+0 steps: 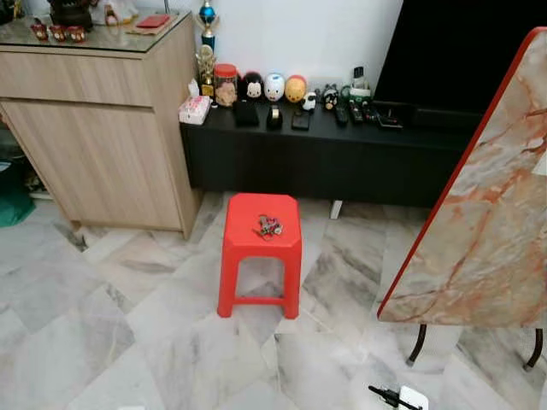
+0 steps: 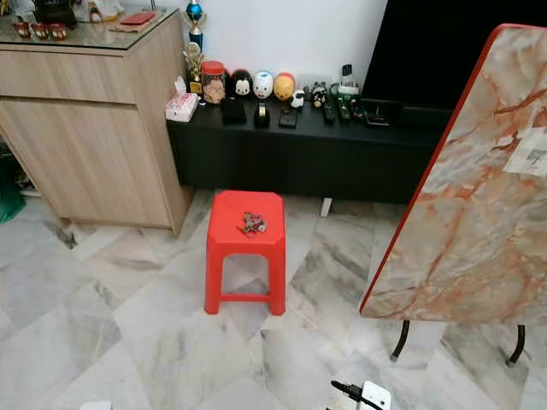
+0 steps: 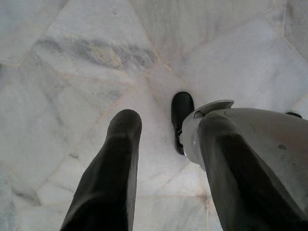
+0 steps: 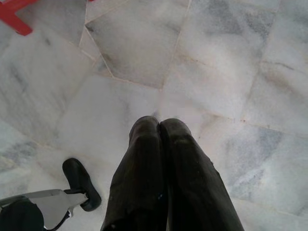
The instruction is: Hang keys on a hook
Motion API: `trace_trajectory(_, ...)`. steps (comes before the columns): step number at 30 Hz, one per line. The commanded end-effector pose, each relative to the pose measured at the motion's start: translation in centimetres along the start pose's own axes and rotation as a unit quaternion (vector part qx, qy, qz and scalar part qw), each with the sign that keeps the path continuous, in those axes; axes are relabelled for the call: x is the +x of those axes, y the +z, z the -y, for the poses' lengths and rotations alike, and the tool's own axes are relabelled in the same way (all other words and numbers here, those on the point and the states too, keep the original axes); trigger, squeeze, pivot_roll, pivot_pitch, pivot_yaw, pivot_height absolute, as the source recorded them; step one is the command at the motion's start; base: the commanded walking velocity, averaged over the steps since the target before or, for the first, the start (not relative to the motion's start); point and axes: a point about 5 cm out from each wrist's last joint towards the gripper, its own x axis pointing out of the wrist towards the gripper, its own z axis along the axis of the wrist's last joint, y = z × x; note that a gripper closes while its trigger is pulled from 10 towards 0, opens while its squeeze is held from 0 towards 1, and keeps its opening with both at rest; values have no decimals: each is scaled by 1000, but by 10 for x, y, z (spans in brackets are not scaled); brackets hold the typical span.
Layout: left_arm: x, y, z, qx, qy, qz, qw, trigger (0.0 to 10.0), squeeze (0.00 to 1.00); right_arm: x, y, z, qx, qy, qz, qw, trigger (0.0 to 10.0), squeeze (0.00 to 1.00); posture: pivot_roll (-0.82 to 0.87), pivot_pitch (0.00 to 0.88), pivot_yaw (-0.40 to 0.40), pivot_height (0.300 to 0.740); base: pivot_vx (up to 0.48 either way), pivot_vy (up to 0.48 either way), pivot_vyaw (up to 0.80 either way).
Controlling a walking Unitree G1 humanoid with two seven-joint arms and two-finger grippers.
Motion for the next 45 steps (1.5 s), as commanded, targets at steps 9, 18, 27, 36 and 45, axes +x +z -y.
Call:
trace_trajectory(9,-3,-12,-4,3,-3,-22,1000,10000,0,-1,71,35,-209,-54,88,972,10000,0,37,0,-101,740,0,0,0)
trace_trajectory(18,-3,-16,0,-10,0,-26,1000,10000,0,0,58,35,-207,-41,68,975,10000,0,25,0,-98,740,0,0,0)
trace_trajectory(27,-3,-17,-1,-7,-1,-29,1000,10000,0,-1,57,40,-207,-42,62,975,10000,0,26,0,-98,740,0,0,0)
trace_trajectory(36,-3,-17,-1,-7,-1,-29,1000,10000,0,-1,57,40,-207,-42,62,975,10000,0,26,0,-98,740,0,0,0)
trace_trajectory(45,-3,-17,-1,-7,-1,-29,1000,10000,0,-1,57,40,-207,-42,62,975,10000,0,26,0,-98,740,0,0,0)
